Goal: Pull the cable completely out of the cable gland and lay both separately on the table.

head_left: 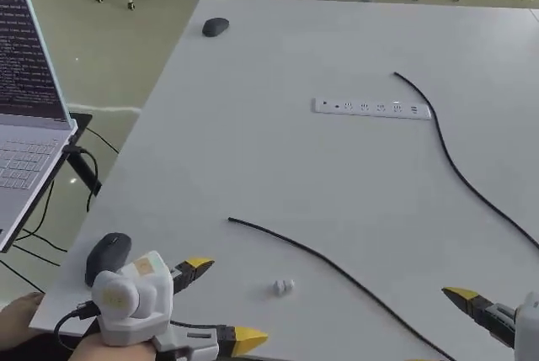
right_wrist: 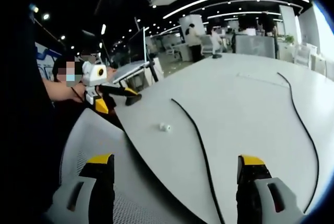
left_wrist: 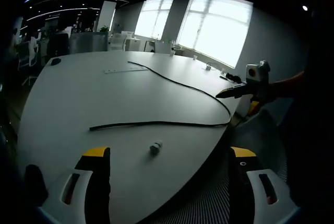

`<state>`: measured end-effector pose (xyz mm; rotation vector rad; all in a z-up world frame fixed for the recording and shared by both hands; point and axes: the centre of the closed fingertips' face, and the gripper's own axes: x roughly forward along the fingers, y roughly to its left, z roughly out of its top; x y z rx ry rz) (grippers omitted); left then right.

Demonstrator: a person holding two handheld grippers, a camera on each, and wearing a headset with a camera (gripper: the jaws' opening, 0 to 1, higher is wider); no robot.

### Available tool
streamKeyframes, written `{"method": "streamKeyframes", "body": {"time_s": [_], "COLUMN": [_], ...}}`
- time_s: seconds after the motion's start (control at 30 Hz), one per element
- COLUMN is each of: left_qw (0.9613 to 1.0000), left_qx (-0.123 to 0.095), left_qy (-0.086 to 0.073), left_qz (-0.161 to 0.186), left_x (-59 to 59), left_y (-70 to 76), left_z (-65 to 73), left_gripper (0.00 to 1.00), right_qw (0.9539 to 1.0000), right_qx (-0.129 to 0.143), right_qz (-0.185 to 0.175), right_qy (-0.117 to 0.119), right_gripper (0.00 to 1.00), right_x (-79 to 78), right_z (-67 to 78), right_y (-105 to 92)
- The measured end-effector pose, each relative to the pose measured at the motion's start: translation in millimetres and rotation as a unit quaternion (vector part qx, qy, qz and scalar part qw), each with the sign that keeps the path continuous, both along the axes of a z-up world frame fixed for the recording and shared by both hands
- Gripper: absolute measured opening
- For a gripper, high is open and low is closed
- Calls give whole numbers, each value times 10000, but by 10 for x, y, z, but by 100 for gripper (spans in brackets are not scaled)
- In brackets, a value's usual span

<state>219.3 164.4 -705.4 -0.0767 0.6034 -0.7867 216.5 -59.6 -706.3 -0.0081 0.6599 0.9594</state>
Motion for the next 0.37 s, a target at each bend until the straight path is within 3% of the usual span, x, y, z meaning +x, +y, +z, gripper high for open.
{"method": "streamKeyframes", "body": {"time_s": [0.37], "left_qw": [10000], "left_qx": [-69], "left_qy": [-23], "left_qz": [-26], "left_x": [29], "left_y": [-11], "left_z": [42], "left_gripper": [99], "right_qw": [9998], "right_qx": [-175], "right_qz": [109], "right_qy": [-4], "right_gripper": [99], "right_x": [-19], "right_z": [-22], "right_y": [20]}}
